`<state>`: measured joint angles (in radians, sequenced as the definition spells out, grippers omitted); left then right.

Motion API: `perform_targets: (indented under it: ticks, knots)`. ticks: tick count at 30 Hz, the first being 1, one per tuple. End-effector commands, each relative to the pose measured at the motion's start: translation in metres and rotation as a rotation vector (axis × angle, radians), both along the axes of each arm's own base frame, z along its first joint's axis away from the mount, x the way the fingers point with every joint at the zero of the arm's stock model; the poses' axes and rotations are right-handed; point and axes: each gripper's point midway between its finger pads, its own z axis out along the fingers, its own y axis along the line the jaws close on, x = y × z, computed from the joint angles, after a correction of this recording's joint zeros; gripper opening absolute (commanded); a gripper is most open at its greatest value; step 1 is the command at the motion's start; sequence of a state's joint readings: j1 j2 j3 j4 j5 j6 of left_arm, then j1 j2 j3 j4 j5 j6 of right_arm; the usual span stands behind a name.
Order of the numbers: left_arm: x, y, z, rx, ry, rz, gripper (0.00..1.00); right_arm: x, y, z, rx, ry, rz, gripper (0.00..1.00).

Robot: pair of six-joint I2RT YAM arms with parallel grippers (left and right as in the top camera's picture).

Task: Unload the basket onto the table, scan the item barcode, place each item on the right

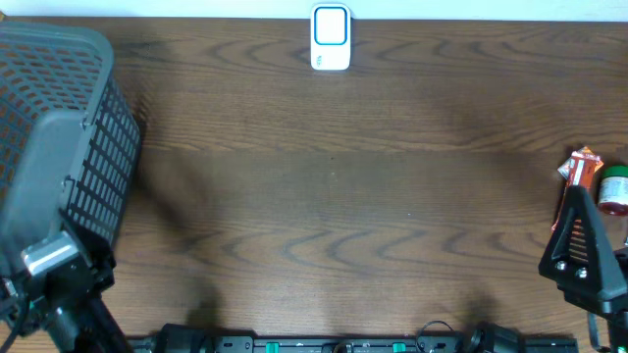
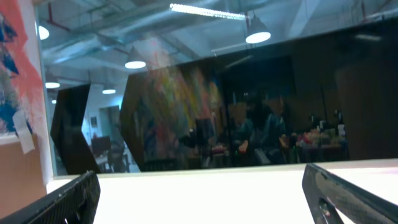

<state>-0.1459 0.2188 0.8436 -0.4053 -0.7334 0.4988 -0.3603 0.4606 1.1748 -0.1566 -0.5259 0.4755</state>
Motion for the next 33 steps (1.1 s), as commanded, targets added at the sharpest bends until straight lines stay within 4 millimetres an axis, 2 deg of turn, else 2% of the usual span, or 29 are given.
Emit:
perform_targets:
  ticks: [1, 6, 12, 16, 20, 23, 26, 33]
  knots:
    - [-0.019, 0.011, -0.006, -0.014, -0.011, 0.067, 0.83, -0.002, -0.002, -0.005, 0.050, 0.002, 0.014, 0.99]
    - [-0.040, 0.014, -0.018, -0.056, -0.037, 0.063, 0.83, -0.012, 0.003, -0.003, 0.073, -0.012, 0.036, 0.99]
    - [-0.048, 0.015, -0.028, -0.071, -0.025, 0.063, 0.83, -0.044, 0.020, 0.001, 0.067, -0.068, 0.090, 0.99]
    - [-0.057, 0.024, -0.029, -0.134, -0.081, 0.125, 0.83, -0.074, 0.030, 0.001, 0.041, -0.138, 0.091, 0.99]
    - [-0.079, 0.036, -0.035, -0.184, -0.125, 0.222, 0.83, -0.110, 0.038, -0.003, 0.028, -0.230, 0.068, 0.99]
    - [-0.081, 0.037, -0.036, -0.188, -0.127, 0.240, 0.83, -0.132, 0.045, -0.004, 0.010, -0.284, 0.067, 0.99]
    - [-0.081, 0.037, -0.037, -0.211, -0.144, 0.236, 0.83, -0.138, 0.047, -0.005, 0.019, -0.293, 0.079, 0.99]
    - [-0.082, 0.038, -0.045, -0.238, -0.137, 0.247, 0.83, -0.134, 0.045, -0.008, 0.118, -0.253, 0.143, 0.99]
